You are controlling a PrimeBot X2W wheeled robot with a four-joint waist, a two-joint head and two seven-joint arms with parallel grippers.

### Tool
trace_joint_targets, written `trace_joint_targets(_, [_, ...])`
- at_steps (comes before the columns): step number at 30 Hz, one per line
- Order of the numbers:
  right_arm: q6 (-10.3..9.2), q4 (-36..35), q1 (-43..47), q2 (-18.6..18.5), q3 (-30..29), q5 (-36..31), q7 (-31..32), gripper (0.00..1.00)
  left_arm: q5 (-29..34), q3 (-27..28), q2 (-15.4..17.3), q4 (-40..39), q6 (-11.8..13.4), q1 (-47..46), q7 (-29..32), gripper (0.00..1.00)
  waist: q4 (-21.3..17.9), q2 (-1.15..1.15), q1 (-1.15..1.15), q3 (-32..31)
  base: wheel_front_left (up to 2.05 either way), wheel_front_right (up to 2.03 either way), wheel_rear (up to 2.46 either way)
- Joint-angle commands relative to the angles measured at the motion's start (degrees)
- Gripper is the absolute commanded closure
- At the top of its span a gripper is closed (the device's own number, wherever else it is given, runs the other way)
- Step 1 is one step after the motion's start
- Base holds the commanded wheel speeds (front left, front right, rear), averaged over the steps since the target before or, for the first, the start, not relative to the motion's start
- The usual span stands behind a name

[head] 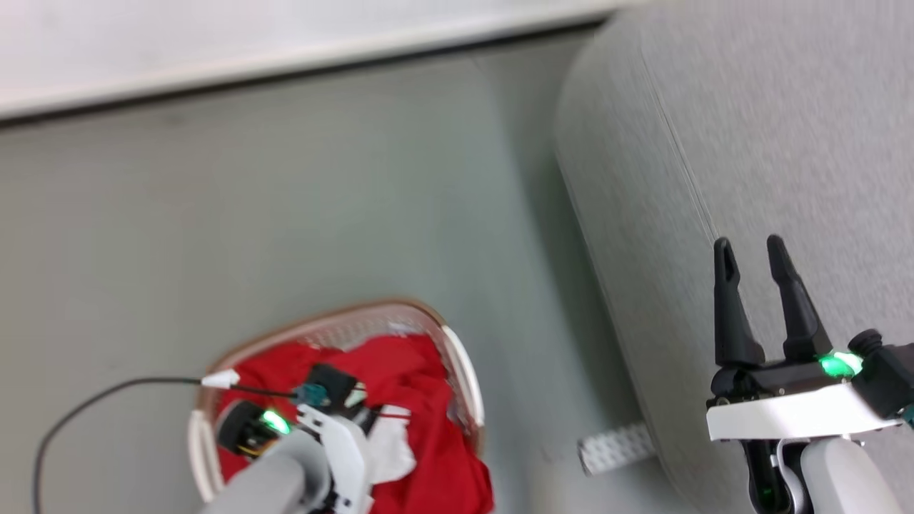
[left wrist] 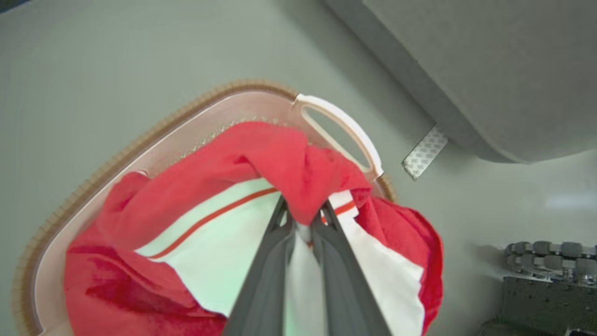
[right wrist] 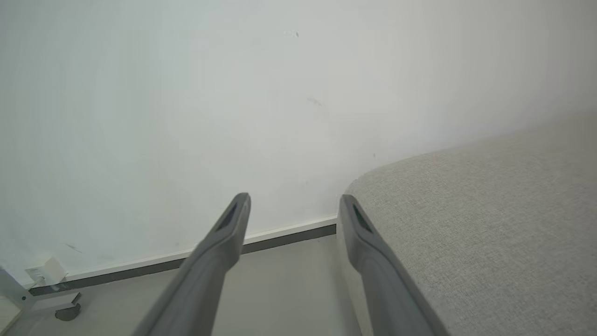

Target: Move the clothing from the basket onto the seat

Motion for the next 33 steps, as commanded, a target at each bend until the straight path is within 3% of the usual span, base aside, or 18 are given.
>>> trace_joint_targets(1, [-0.12,0.4,1.1,-0.3,-0.2,-0.4,0.0,0.00,-0.9,-0.2,-0.5,-0.5,0.1,1.2,-0.9,1.00,5.2,0.00,0.00,-6.8,0.00,0.00,0.00])
trace_joint_targets(11, [-0.12,3.3,4.3,-0.2,0.3,-1.2,0.0,0.00,-4.9,0.0,-2.4,-5.7,0.1,3.6,-2.9,1.00,10.6,0.00,0.00,-17.2,0.00,0.00,0.00])
trace_joint_targets(22, [-0.12,4.2,8.0,-0.2,1.5,-0.3,0.0,0.00,-0.4,8.0,0.0,-20.5,1.4,3.7,-2.9,1.00,15.5,0.00,0.00,-22.5,0.00,0.00,0.00])
trace_joint_targets(33, [-0.12,4.2,9.3,-0.2,5.5,2.0,0.0,0.00,3.6,11.9,2.7,-33.2,3.9,0.3,-2.9,1.00,17.8,0.00,0.00,-24.5,0.00,0.00,0.00])
